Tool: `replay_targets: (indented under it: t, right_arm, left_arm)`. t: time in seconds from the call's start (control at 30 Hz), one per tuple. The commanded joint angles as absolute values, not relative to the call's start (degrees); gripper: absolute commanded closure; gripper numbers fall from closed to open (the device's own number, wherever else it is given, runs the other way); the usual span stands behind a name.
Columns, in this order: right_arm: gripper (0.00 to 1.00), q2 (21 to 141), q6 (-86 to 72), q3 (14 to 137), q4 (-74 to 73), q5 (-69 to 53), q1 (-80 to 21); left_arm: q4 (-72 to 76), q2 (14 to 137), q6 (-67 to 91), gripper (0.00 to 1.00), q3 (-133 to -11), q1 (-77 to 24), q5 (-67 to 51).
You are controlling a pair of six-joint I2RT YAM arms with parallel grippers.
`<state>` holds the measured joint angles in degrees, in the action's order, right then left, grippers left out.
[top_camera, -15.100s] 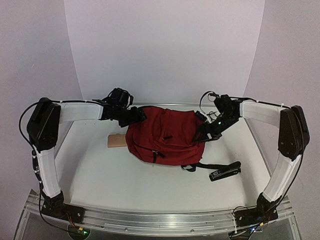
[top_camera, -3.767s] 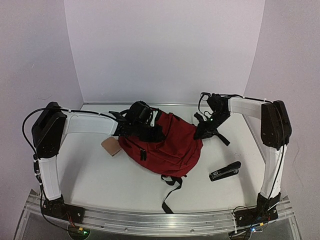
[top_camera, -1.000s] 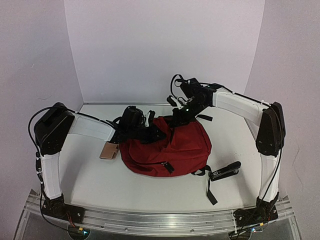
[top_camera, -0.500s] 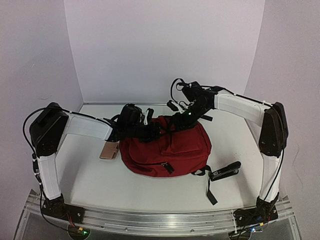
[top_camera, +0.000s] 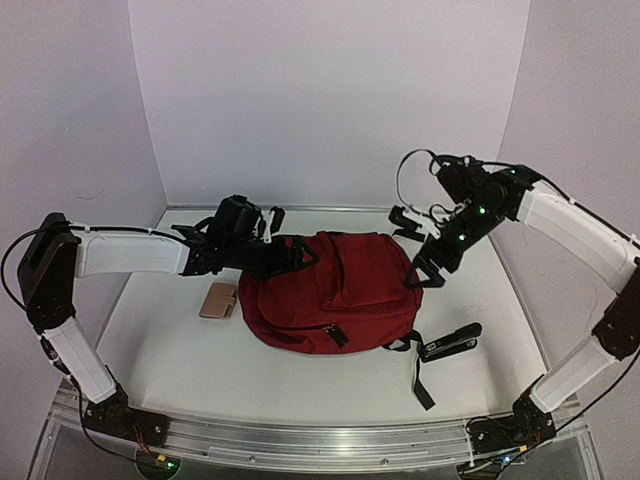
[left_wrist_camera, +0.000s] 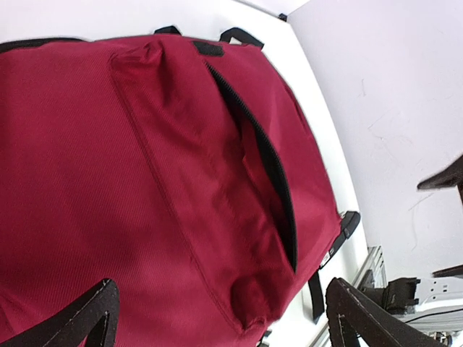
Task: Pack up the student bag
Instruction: Pick up the stationery from the center of the board.
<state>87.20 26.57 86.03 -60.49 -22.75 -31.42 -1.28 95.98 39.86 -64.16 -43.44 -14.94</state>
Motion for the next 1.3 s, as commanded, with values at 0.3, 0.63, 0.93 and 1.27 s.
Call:
replay_targets:
  t: [0.3, 0.63, 0.93, 1.27]
  right_arm:
    - [0.04, 79.31, 52.46, 64.10, -63.60, -0.42, -31.54]
    - [0.09, 83.82, 59.68, 59.45, -53.88, -2.69, -25.32]
    - [0.17, 87.40, 64.41, 53.01, -48.08, -4.28, -20.05]
    - [0.28, 89.28, 67.10, 44.82, -40.60, -4.11, -19.68]
  left_arm:
    - [-3.31, 92.46, 37.47, 0.00, -62.52, -43.36, -18.14]
    - [-6.00, 89.21, 37.12, 0.00, -62.09, -43.33, -16.60]
    - [-9.09, 88.42, 36.38, 0.00, -62.93, -43.31, -13.32]
    - [-8.69, 89.12, 36.49, 0.00, -62.86, -43.24, -13.01]
